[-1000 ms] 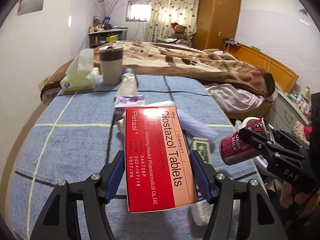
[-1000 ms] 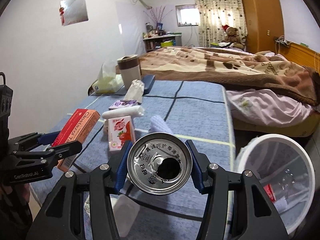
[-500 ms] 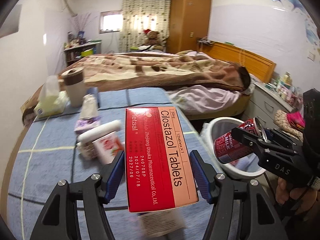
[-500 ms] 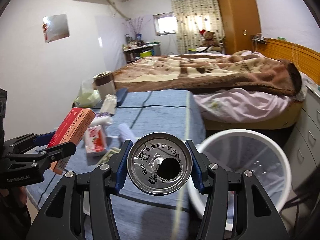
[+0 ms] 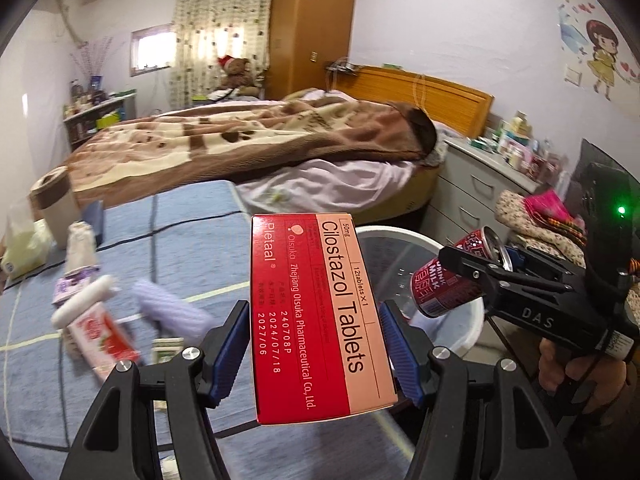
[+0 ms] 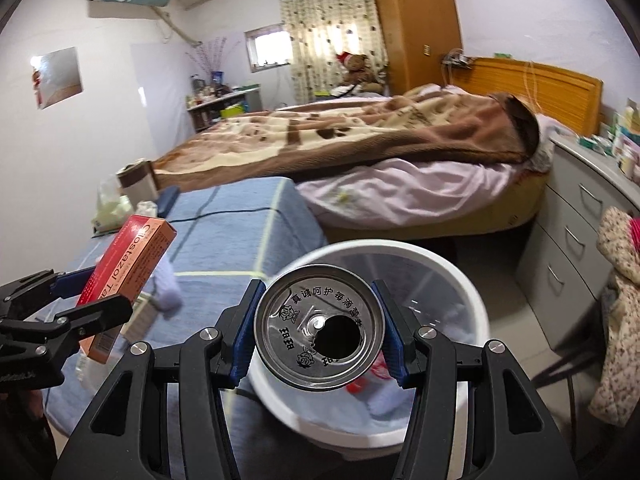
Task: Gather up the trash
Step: 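Carry box and can over the wastebasket and open both tools, then return both tools to the table and reach left tool to the yogurt cup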
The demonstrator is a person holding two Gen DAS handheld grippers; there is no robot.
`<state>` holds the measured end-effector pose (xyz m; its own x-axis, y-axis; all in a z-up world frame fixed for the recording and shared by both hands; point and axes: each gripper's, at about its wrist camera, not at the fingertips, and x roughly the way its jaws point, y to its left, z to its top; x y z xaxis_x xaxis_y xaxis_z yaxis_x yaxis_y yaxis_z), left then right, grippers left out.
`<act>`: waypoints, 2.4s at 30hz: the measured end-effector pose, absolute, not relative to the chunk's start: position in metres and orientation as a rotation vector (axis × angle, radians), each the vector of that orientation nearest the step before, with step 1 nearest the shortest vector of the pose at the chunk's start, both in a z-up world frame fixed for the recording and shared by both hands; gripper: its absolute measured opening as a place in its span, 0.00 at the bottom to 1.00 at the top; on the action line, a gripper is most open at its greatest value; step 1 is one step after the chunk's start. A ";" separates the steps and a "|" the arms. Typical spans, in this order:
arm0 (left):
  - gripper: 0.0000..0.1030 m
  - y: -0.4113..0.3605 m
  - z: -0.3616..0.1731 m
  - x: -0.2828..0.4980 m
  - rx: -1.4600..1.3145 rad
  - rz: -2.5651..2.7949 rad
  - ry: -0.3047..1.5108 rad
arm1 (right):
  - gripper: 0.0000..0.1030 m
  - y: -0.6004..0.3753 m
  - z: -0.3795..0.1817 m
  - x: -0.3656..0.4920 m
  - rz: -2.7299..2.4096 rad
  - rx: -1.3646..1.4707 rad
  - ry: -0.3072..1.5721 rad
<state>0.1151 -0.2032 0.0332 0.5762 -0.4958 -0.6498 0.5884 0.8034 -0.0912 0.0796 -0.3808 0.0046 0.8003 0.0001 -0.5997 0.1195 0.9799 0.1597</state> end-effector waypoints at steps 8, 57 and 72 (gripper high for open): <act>0.63 -0.251 0.017 0.124 0.162 -0.716 0.754 | 0.53 -0.410 -0.015 0.086 -0.111 0.227 0.707; 0.66 -0.216 0.017 0.118 0.138 -0.633 0.722 | 0.67 -0.409 -0.011 0.088 -0.142 0.284 0.675; 0.66 -0.122 0.010 0.097 0.071 -0.494 0.717 | 0.73 -0.350 -0.007 0.091 -0.023 0.243 0.629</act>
